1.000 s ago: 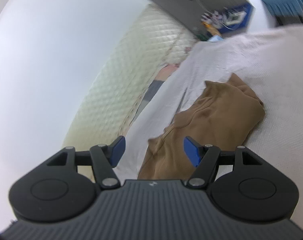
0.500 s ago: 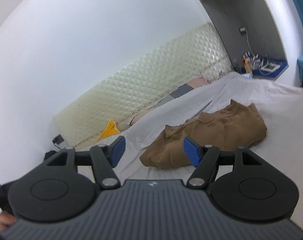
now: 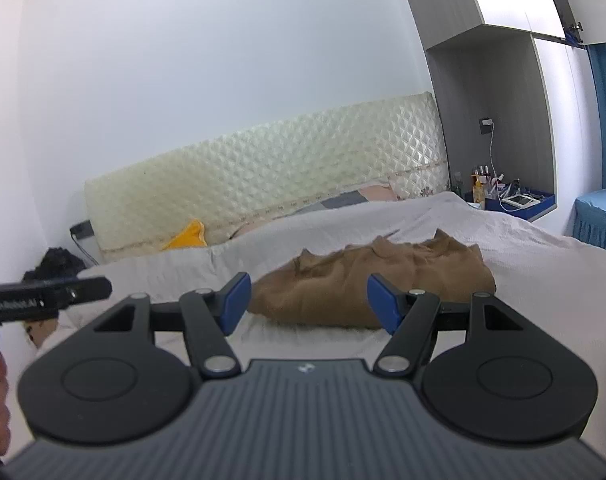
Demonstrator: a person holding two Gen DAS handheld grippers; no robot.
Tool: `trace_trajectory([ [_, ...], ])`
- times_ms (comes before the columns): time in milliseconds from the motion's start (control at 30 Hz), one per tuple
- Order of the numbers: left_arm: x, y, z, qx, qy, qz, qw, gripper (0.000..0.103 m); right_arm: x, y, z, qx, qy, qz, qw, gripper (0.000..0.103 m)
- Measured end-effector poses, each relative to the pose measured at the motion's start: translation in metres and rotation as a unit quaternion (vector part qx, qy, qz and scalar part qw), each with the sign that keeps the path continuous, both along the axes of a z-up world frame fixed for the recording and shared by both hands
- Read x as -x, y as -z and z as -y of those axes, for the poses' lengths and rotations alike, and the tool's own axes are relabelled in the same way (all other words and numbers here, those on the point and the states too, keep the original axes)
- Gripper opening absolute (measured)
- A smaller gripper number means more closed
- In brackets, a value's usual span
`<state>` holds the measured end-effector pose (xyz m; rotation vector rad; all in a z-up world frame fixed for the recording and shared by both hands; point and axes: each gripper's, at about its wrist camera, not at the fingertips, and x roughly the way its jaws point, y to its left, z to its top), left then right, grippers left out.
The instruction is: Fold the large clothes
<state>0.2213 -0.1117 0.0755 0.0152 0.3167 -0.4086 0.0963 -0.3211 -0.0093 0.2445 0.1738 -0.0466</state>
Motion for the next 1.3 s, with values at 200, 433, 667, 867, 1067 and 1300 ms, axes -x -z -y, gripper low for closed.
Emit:
trace_trajectory([
  [200, 0.002, 0.027, -0.001, -0.002, -0.002, 0.001, 1.0000, 0.067, -0.002, 0.031, -0.011, 0.017, 0.011, -0.013, 1.000, 0.068],
  [433, -0.001, 0.057, 0.005, -0.029, -0.014, 0.010, 0.9994, 0.067, -0.005, 0.058, -0.018, 0.052, 0.038, -0.026, 0.998, 0.068],
  [667, -0.015, 0.088, 0.003, -0.028, -0.012, -0.005, 0.9995, 0.067, -0.010, 0.087, -0.020, 0.056, 0.046, -0.046, 0.996, 0.068],
  [867, -0.018, 0.108, 0.003, -0.027, -0.021, -0.001, 0.9994, 0.067, -0.015, 0.101, -0.023, 0.060, 0.055, -0.051, 0.995, 0.068],
  [1067, -0.025, 0.127, 0.000, -0.010, -0.021, -0.021, 0.9995, 0.067, -0.018, 0.105, -0.026, 0.074, 0.064, -0.055, 0.994, 0.068],
  [1300, -0.035, 0.140, -0.008, 0.006, -0.032, -0.048, 0.9983, 0.068, -0.020, 0.108, -0.028, 0.077, 0.063, -0.057, 0.993, 0.069],
])
